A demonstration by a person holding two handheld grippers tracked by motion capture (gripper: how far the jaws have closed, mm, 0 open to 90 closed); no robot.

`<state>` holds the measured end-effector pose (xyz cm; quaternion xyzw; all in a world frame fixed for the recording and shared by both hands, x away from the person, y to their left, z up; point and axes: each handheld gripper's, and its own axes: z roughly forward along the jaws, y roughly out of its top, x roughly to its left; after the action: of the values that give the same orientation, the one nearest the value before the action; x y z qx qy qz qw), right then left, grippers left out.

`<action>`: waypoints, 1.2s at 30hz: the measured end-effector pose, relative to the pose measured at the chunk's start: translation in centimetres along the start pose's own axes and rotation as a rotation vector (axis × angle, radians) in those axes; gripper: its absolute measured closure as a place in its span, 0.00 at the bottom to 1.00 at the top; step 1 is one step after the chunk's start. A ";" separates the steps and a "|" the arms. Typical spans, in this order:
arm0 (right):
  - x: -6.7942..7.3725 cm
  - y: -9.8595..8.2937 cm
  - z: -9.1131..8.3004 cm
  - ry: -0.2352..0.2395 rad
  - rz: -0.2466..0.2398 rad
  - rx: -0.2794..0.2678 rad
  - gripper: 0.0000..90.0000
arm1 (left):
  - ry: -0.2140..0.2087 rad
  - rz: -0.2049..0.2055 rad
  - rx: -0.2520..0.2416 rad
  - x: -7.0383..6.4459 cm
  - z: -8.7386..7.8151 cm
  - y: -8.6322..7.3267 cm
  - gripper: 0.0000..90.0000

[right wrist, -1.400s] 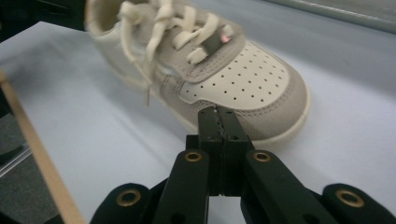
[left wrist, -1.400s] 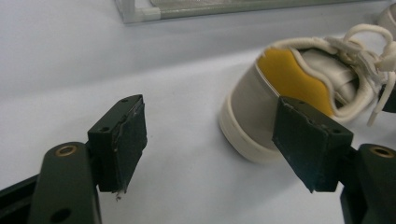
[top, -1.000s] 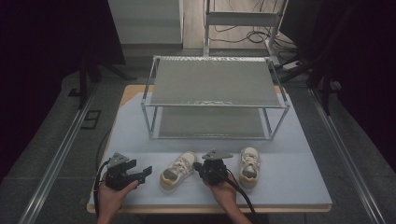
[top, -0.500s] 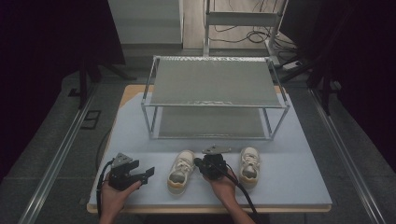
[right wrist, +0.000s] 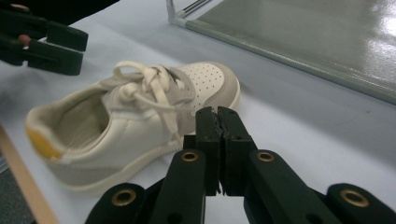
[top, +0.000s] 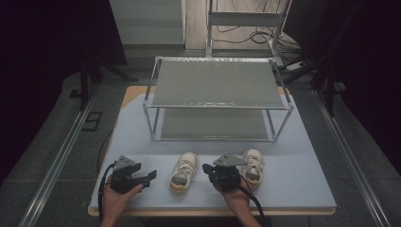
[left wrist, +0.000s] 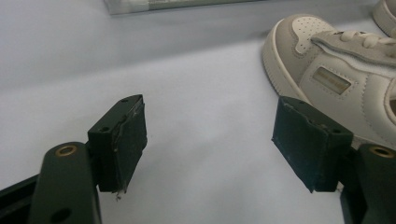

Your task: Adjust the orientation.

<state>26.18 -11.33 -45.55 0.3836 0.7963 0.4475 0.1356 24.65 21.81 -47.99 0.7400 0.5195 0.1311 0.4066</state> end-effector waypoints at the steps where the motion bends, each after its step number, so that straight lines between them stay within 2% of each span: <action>1: 0.0 -0.1 -0.3 0.000 -0.005 -0.002 0.97 | 0.003 -0.001 -0.001 0.0 -0.1 0.0 0.28; 8: -0.5 -1.5 -2.2 -0.004 -0.013 -0.018 0.96 | 0.014 -0.005 0.008 -0.1 0.1 -0.1 0.28; 14: -1.1 -3.1 -4.7 -0.029 0.004 -0.038 0.97 | 0.017 0.001 -0.007 -0.5 -0.3 0.1 0.28; 24: -1.4 -4.7 -5.7 -0.062 0.011 -0.024 0.99 | 0.014 -0.005 -0.017 -0.2 -0.7 0.1 0.28; 30: -2.3 -6.2 -6.3 -0.096 0.027 0.002 0.99 | 0.016 -0.010 -0.020 -0.2 -0.8 0.1 0.28; 35: -3.8 -7.4 -7.1 -0.139 0.055 0.016 0.99 | 0.014 -0.003 -0.016 -0.3 -0.6 0.2 0.28; 36: -4.1 -7.7 -7.3 -0.132 0.062 0.018 1.00 | 0.012 -0.003 -0.015 -0.4 -0.6 0.2 0.28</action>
<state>21.10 -21.12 -48.27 0.4380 0.7774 0.4182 0.1704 24.24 21.73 -47.40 0.7354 0.5219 0.1391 0.4091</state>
